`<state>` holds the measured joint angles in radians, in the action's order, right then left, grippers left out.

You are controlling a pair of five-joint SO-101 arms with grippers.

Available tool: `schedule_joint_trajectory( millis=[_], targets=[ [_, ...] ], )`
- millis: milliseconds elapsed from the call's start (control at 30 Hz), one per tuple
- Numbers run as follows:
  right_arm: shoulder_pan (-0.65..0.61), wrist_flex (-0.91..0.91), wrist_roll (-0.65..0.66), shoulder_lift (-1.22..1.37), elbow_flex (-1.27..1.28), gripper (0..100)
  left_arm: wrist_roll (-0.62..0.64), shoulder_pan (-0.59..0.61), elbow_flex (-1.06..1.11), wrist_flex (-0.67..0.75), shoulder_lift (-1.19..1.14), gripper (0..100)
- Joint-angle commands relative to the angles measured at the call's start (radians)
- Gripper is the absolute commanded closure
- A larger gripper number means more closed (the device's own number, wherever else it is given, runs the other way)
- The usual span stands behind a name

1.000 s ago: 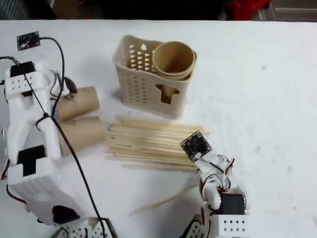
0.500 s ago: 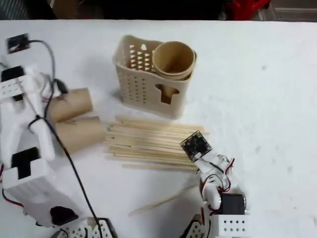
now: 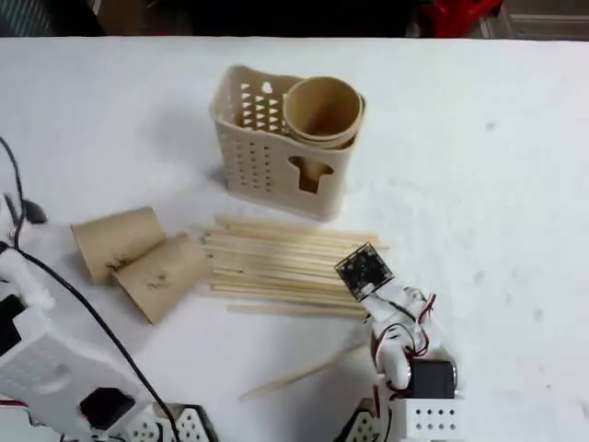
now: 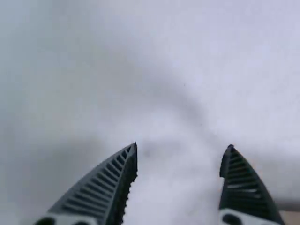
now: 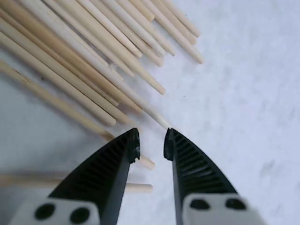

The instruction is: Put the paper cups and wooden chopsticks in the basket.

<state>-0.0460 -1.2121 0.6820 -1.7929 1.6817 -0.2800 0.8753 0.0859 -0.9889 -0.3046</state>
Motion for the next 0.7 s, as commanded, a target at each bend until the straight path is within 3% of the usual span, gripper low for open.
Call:
schedule_joint_trajectory(
  millis=[0, 200, 433, 533, 667],
  targets=[
    [0.005, 0.01, 0.006, -0.007, 0.008, 90.5, -0.032, 0.018, -0.014, 0.017, 0.016, 71],
    [0.005, 0.012, 0.003, -0.007, 0.008, 90.5, -0.235, 0.013, -0.077, -0.133, 0.076, 71],
    [0.005, 0.012, 0.003, -0.007, 0.008, 90.5, -0.448, 0.07, -0.005, -0.149, 0.291, 71],
    [0.005, 0.012, 0.005, -0.007, 0.008, 90.5, -0.569, 0.024, 0.15, -0.092, 0.377, 71],
    [0.005, 0.012, 0.006, -0.007, 0.008, 90.5, -0.598, -0.065, 0.341, 0.112, 0.441, 71]
  ],
)
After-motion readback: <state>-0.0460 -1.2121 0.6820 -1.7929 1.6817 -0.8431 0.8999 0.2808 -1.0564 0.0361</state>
